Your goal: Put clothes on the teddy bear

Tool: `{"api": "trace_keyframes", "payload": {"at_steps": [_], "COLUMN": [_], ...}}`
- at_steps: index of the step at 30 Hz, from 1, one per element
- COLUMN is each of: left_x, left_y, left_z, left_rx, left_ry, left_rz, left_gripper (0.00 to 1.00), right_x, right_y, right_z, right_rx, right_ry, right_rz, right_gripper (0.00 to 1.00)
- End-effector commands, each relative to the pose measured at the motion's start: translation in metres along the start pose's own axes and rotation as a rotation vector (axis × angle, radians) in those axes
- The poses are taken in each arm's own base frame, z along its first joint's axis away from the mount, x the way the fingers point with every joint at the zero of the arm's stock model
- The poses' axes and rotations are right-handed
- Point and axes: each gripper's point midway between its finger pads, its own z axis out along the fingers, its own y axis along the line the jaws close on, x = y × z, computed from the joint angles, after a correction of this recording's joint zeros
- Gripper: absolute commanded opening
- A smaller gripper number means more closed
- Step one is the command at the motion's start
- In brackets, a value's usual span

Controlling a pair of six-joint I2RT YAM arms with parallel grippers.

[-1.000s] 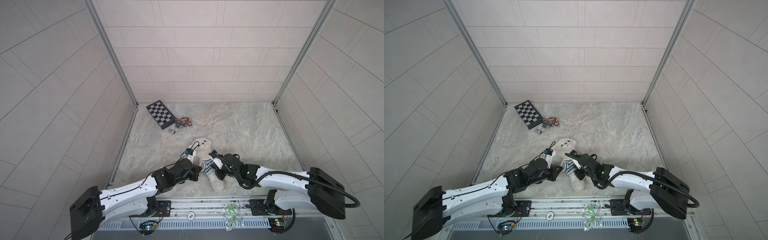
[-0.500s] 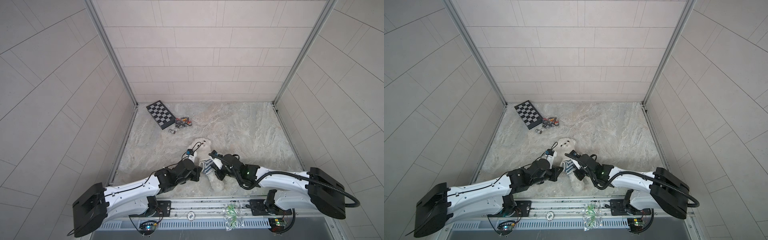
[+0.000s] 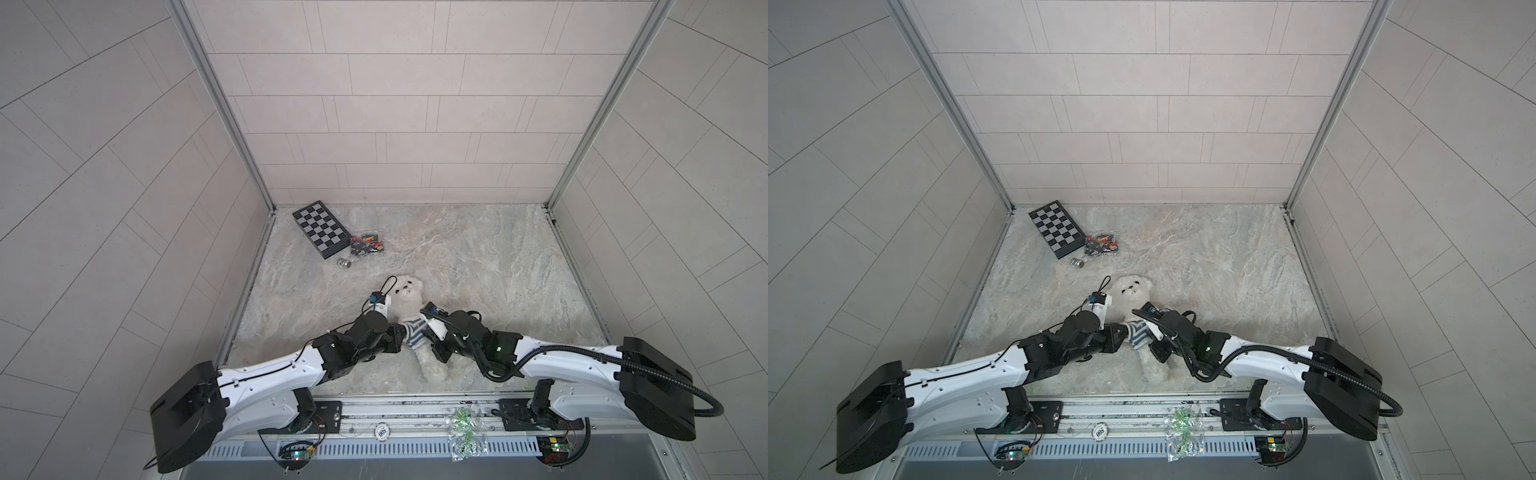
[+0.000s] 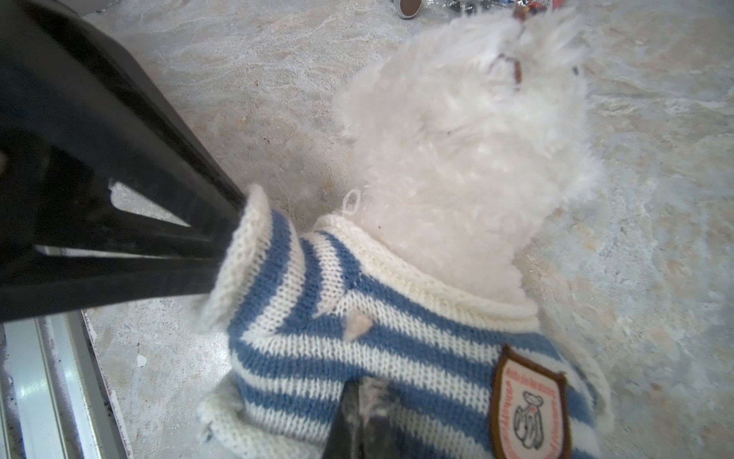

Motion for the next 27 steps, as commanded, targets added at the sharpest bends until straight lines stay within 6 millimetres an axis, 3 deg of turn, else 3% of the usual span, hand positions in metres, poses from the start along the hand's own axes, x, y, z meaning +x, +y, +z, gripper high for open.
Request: {"api": "trace_keyframes", "payload": {"at_steps": [1, 7, 11, 19, 23, 27], "left_x": [-0.002, 0.008, 0.014, 0.013, 0.014, 0.017], "left_y": [-0.005, 0.0, 0.002, -0.003, -0.006, -0.011], "left_z": [0.007, 0.018, 0.024, 0.026, 0.026, 0.027], "left_rx": [0.029, 0.01, 0.012, 0.047, 0.06, 0.076], "left_ry": [0.002, 0.044, 0.066, 0.047, 0.045, 0.05], "left_rz": [-0.022, -0.023, -0.03, -0.043, -0.04, -0.03], "left_gripper": [0.23, 0.29, 0.28, 0.03, 0.0, 0.0], "right_x": [0.008, 0.008, 0.008, 0.004, 0.002, 0.006], "right_y": [0.001, 0.0, 0.0, 0.002, 0.003, 0.003], "right_z": [-0.002, -0.002, -0.001, -0.015, -0.027, -0.023], "right_rx": [-0.003, 0.002, 0.003, -0.006, -0.004, -0.003], "right_ry": [0.015, 0.014, 0.011, 0.002, -0.051, -0.05], "right_rz": [0.003, -0.002, -0.008, 0.017, 0.01, 0.028], "right_gripper": [0.0, 0.0, 0.03, 0.31, 0.47, 0.51]}}
